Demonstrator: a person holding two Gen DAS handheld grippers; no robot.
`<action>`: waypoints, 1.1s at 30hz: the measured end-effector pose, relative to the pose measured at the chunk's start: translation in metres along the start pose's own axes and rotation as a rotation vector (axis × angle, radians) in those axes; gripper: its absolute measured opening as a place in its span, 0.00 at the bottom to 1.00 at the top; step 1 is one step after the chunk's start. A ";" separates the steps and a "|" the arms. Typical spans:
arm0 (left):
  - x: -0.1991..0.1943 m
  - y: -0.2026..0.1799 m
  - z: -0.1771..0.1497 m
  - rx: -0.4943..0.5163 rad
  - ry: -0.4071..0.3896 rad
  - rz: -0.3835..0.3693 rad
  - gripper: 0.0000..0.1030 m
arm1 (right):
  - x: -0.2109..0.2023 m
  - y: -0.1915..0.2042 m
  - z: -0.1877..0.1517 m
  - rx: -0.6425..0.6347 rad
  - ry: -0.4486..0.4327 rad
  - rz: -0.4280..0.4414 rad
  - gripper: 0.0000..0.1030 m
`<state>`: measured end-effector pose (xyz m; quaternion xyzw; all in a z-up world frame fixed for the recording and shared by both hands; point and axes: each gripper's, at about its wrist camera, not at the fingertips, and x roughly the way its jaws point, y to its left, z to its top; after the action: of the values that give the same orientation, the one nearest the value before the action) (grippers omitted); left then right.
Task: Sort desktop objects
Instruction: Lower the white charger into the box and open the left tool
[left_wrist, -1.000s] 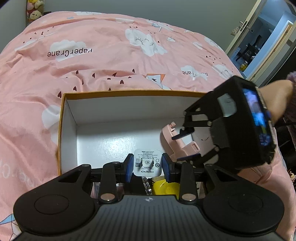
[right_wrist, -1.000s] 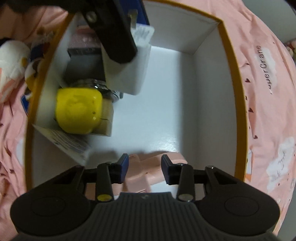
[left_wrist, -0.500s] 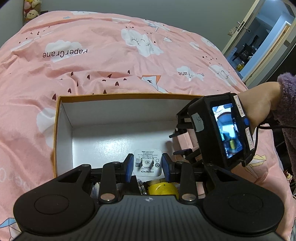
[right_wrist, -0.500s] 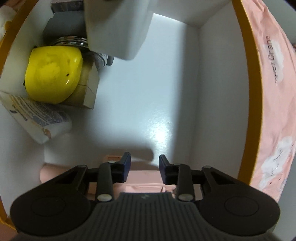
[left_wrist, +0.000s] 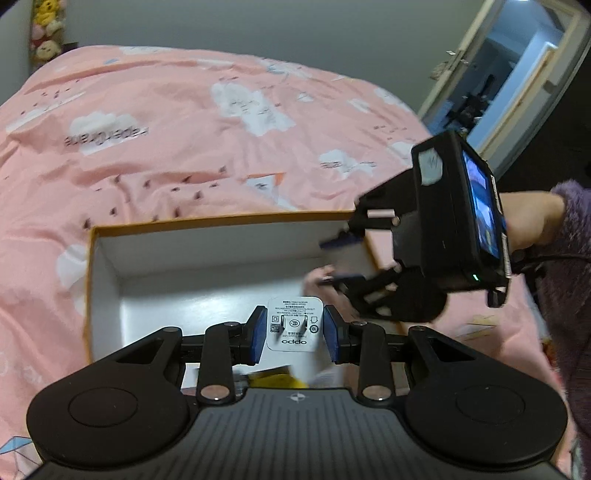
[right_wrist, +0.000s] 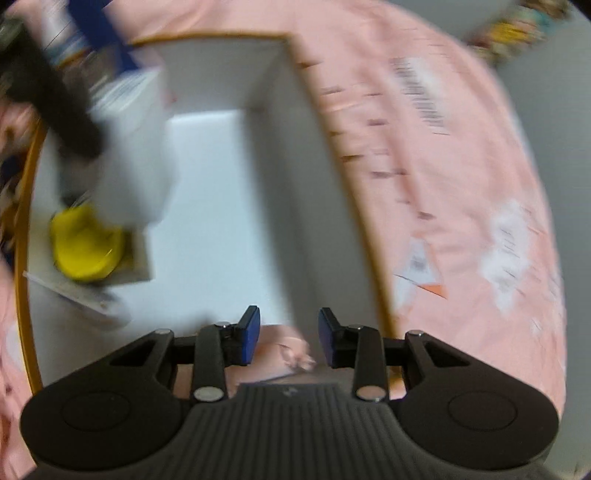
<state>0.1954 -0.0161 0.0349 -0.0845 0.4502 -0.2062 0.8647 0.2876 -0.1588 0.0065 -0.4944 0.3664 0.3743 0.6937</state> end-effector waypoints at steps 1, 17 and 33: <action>-0.001 -0.005 0.000 0.008 -0.002 -0.015 0.36 | -0.009 -0.008 -0.005 0.055 -0.019 -0.026 0.36; 0.071 -0.073 -0.017 0.151 0.279 0.000 0.36 | -0.059 0.034 -0.124 0.747 -0.227 -0.094 0.45; 0.132 -0.077 -0.029 0.153 0.443 0.159 0.36 | -0.034 0.041 -0.153 0.863 -0.261 -0.039 0.50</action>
<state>0.2171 -0.1418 -0.0548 0.0642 0.6169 -0.1843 0.7624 0.2153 -0.3012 -0.0175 -0.1155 0.3889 0.2334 0.8837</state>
